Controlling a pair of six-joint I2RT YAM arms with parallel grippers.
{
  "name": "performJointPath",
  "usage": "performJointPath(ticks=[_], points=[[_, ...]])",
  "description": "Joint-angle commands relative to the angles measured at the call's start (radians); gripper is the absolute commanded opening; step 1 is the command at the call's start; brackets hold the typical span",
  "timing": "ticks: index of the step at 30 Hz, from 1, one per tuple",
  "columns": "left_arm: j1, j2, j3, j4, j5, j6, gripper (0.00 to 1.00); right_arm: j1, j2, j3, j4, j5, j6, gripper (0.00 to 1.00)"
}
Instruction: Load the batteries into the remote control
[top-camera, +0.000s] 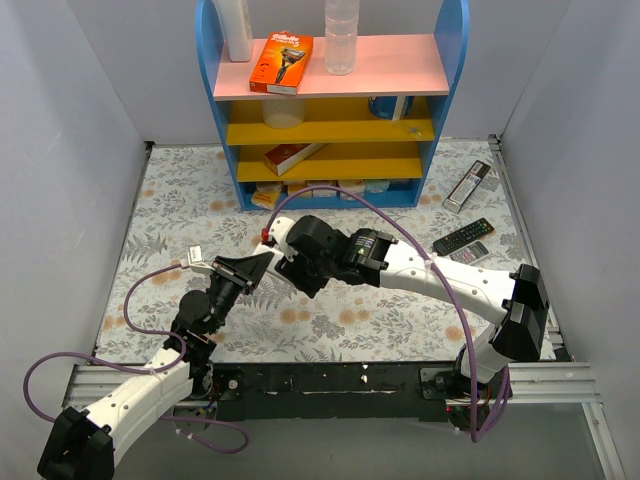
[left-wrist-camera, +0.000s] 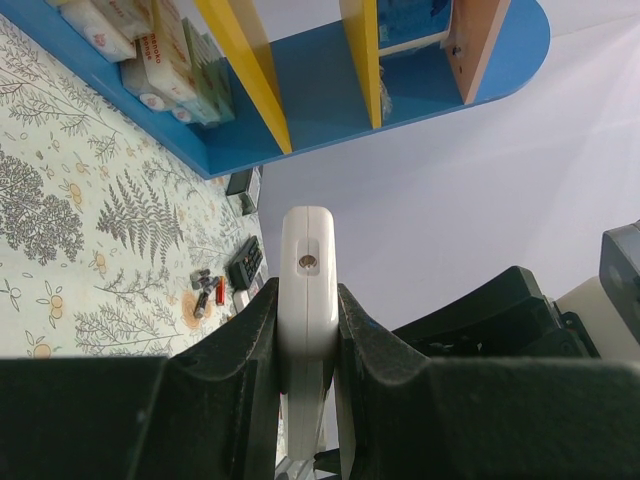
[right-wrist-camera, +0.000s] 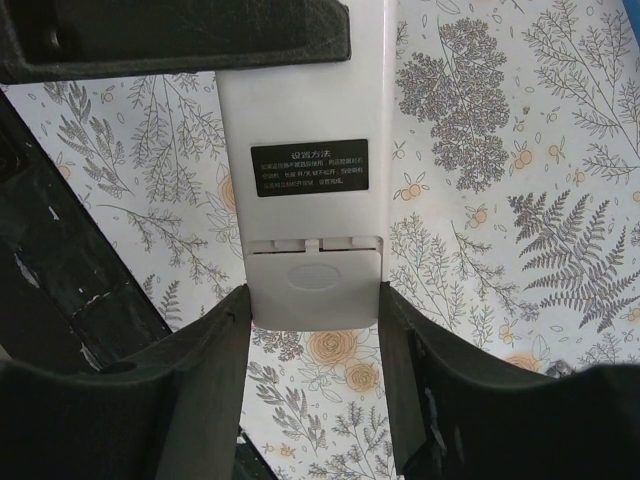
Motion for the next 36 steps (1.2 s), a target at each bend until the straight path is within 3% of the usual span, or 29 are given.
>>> performJointPath(ticks=[1,36], points=[[-0.003,-0.023,-0.034,0.105,0.015,-0.358,0.00,-0.001,0.017,0.029,-0.025,0.021,0.020,0.49],[-0.004,-0.035,-0.051,0.012,-0.023,-0.521,0.00,-0.002,0.039,0.086,-0.054,0.009,-0.017,0.59]])
